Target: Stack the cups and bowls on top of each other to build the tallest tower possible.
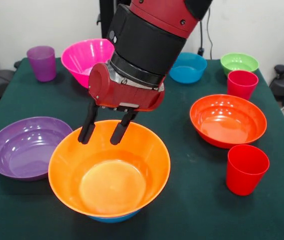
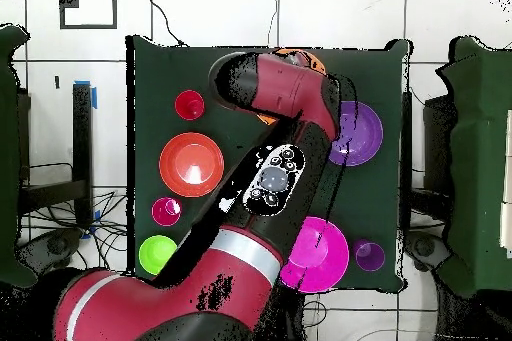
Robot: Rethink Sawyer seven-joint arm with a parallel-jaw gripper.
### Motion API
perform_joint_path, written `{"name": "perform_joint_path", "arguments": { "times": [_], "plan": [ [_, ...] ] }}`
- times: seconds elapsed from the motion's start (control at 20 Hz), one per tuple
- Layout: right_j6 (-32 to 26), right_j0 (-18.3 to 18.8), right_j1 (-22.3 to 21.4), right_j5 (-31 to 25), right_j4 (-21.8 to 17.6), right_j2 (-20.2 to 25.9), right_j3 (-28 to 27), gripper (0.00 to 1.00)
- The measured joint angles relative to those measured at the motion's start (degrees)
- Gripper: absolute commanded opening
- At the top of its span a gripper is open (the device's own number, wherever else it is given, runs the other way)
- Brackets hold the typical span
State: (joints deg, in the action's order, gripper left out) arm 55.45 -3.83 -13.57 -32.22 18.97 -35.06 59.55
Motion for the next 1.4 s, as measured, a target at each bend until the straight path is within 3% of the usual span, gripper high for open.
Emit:
{"name": "perform_joint_path", "arguments": {
  "times": [1.0,1.4],
  "plan": [
    [0.1,2.6,-5.0,0.0,0.0,0.0,0.1,1.0],
    [1.9,2.5,-6.2,0.0,0.0,0.0,2.7,1.0]
  ]
}}
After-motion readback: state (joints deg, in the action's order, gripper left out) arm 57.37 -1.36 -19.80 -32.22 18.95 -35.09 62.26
